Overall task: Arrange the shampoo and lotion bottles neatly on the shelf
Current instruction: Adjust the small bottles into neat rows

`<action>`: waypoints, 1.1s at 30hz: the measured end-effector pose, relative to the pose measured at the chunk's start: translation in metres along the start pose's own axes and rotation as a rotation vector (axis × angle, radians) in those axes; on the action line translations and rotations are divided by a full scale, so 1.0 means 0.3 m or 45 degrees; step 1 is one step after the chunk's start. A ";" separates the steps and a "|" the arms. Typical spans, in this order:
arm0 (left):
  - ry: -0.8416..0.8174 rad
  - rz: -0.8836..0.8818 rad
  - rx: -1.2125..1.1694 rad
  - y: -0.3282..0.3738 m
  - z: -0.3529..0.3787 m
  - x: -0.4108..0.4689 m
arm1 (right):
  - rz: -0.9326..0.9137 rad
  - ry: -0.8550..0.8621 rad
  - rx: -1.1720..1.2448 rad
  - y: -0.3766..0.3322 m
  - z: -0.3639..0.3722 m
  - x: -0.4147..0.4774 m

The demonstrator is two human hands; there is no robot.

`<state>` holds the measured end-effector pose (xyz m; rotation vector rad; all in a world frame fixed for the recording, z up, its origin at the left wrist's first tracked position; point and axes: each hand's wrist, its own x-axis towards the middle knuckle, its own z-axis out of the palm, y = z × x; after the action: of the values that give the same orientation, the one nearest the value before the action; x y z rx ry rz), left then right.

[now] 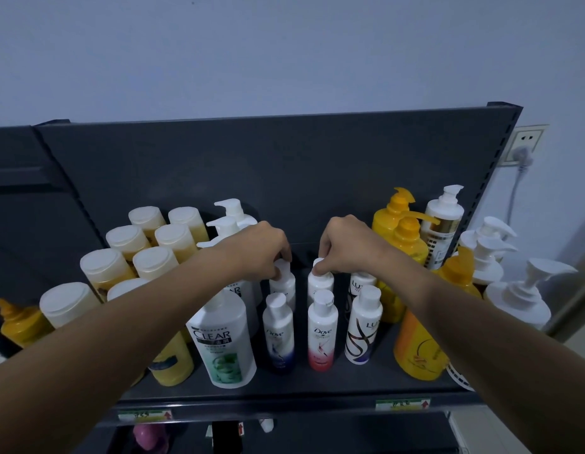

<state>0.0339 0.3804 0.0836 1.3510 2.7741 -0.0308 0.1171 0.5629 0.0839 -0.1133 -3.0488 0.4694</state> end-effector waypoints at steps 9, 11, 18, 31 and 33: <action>-0.040 -0.041 0.026 0.000 -0.005 0.012 | 0.015 -0.062 -0.037 -0.014 -0.028 -0.004; 0.009 -0.029 0.034 0.017 -0.020 0.028 | 0.010 -0.029 -0.056 -0.002 -0.070 -0.026; 0.118 0.095 -0.209 0.182 -0.061 0.139 | -0.059 -0.243 -0.294 0.082 -0.165 -0.230; -0.034 0.204 -0.295 0.332 0.013 0.273 | -0.067 -0.075 -0.158 0.122 -0.051 -0.273; -0.044 0.200 -0.255 0.324 0.010 0.272 | -0.068 -0.071 -0.149 0.122 -0.060 -0.279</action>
<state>0.0604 0.5042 0.0763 1.4935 2.5529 0.2219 0.2038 0.5962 0.0865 -0.0235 -3.1241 0.2955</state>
